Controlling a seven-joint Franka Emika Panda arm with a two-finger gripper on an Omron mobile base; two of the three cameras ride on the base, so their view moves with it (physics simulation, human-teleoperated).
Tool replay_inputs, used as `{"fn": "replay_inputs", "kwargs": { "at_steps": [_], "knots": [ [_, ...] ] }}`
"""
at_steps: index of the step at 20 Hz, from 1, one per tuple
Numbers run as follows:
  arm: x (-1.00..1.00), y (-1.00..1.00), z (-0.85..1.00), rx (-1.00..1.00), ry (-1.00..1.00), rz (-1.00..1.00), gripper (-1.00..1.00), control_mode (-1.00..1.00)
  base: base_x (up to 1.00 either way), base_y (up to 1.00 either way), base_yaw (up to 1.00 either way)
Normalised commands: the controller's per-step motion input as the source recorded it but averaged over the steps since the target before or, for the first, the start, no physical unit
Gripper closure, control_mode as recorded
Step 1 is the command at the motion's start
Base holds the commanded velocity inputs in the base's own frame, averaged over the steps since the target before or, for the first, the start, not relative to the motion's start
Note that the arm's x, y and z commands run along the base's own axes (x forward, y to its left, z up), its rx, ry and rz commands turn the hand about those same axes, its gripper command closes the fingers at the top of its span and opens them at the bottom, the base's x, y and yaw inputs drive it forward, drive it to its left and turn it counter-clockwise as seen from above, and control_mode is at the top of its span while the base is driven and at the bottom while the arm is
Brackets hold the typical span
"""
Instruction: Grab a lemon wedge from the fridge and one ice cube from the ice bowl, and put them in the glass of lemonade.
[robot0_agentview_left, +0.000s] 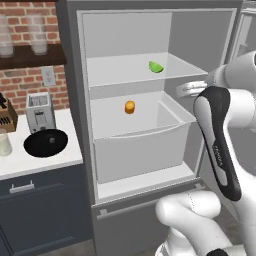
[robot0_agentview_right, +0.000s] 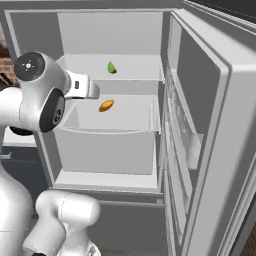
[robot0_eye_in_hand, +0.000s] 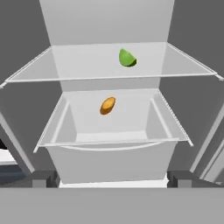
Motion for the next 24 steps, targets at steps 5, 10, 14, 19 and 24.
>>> {"fn": "replay_inputs", "kwargs": {
  "at_steps": [5, 10, 14, 19, 24],
  "knots": [
    [0.36, -0.09, 0.07, 0.00, -0.05, 0.00, -1.00, -1.00, 0.00, 0.00, 0.00],
    [0.35, -0.08, 0.03, 0.00, -0.05, 0.00, -1.00, -1.00, 0.00, 0.00, 0.00],
    [0.44, -0.03, 0.00, 0.00, -0.01, 0.00, -1.00, -1.00, 0.00, 0.00, 0.00],
    [0.50, -0.01, 0.00, 0.00, 0.00, 0.00, -1.00, -1.00, 0.00, 0.00, 0.00],
    [0.42, 0.00, 0.14, 0.00, 0.00, 0.00, -1.00, -1.00, 0.00, 0.00, 0.00]
  ]
}}
